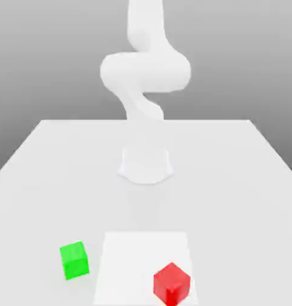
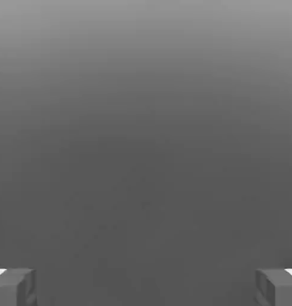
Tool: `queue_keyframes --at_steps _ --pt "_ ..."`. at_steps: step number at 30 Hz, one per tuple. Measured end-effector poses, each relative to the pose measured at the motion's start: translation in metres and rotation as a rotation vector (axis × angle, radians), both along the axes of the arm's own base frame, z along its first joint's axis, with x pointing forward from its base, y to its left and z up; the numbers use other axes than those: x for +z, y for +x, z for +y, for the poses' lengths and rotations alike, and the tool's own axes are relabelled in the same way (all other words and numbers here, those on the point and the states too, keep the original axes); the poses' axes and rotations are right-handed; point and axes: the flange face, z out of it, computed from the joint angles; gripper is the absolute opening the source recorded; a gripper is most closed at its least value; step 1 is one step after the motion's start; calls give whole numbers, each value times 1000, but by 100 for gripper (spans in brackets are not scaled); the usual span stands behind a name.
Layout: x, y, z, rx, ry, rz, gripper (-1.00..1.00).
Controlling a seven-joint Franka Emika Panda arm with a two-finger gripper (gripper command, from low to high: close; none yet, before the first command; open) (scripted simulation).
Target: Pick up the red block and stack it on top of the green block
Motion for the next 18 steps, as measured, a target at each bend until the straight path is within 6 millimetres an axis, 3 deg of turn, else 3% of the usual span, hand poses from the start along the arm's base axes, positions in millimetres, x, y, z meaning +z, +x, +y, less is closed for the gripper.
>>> queue_keyframes --at_steps 4,9,13,18 --pt "-68 49 8 -126 23 114 0" --pt "-159 92 12 -270 61 243 0" --pt "-235 112 14 -378 101 342 0" --pt "-328 120 18 -508 168 464 0"
